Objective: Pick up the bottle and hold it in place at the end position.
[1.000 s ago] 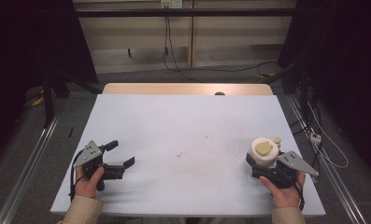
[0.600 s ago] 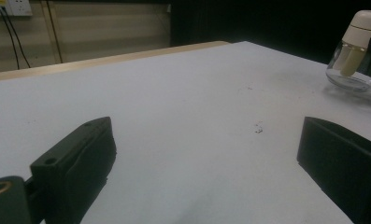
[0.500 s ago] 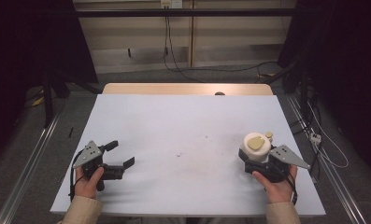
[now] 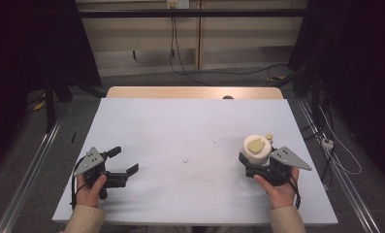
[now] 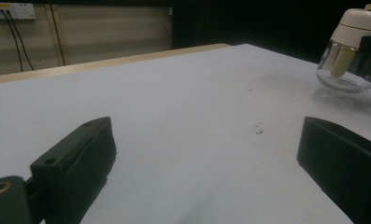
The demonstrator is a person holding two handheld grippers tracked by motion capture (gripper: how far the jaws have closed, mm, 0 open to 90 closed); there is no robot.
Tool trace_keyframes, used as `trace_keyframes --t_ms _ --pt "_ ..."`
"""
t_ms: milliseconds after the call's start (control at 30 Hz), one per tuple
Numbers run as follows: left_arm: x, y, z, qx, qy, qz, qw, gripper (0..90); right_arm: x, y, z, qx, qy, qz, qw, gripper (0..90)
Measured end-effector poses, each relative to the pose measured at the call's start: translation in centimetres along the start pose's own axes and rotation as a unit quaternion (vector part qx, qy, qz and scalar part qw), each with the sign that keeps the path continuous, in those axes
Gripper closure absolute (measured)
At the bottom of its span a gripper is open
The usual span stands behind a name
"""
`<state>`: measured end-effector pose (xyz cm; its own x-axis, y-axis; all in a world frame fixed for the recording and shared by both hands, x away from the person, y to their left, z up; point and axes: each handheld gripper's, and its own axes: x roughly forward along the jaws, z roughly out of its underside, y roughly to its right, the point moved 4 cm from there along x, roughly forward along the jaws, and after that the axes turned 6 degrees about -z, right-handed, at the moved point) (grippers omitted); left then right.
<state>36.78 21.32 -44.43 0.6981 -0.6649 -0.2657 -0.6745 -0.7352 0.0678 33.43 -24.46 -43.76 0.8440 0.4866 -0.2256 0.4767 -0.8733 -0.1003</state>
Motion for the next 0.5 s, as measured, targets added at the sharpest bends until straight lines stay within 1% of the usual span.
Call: trace_keyframes --t_ms 167,500 --pt "-0.2 -0.1 0.0 -0.005 0.004 -0.004 1.0000 4.0 0.7 -0.4 -0.1 -0.004 -0.002 -0.007 1.0000 6.8" --pt "-0.2 -0.1 0.1 -0.005 0.005 0.000 1.0000 4.0 1.9 -0.9 -0.5 -0.002 -0.001 -0.018 0.9998 6.8"
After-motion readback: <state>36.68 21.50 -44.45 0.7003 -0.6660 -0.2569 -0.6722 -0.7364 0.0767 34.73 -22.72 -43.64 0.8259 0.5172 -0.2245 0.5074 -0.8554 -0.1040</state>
